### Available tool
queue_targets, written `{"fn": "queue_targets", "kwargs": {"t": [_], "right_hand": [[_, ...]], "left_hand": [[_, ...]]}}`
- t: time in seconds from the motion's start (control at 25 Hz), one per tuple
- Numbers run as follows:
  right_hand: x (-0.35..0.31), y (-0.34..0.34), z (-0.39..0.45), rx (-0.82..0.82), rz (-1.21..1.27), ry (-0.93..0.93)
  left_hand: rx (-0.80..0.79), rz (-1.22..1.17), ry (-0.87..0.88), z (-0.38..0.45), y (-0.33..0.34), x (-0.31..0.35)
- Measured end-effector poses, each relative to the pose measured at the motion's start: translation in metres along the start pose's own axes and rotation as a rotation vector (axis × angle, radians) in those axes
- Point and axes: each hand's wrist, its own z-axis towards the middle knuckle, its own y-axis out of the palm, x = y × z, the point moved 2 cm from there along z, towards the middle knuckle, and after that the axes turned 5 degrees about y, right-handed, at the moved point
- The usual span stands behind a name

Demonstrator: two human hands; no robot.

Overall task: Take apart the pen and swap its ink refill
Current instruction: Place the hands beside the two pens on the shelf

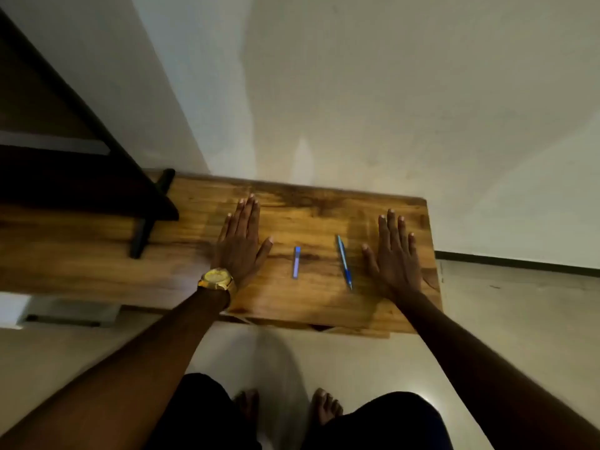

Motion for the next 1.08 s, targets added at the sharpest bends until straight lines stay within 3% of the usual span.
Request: {"fn": "queue_targets", "kwargs": {"t": [0.12,0.4,0.88,1.08], "right_hand": [[0.018,0.027,0.005,0.000,-0.014,-0.008],[0.028,0.036,-0.021,-0.018,0.032,0.028],[0.032,0.049,-0.021,0.030,-0.073,0.016],[0.030,0.044,-0.022,-0.001,0.038,0.042]], "left_hand": [[-0.036,0.007,-0.010,-0.004,0.036,-0.006],[-0.139,-0.068,-0.057,-0.036,0.047,0.005],[-0.052,0.003,-0.040,-0.036,0.057,0.002],[-0.082,-0.014,-0.041,-0.037,0.057,0.000]]}}
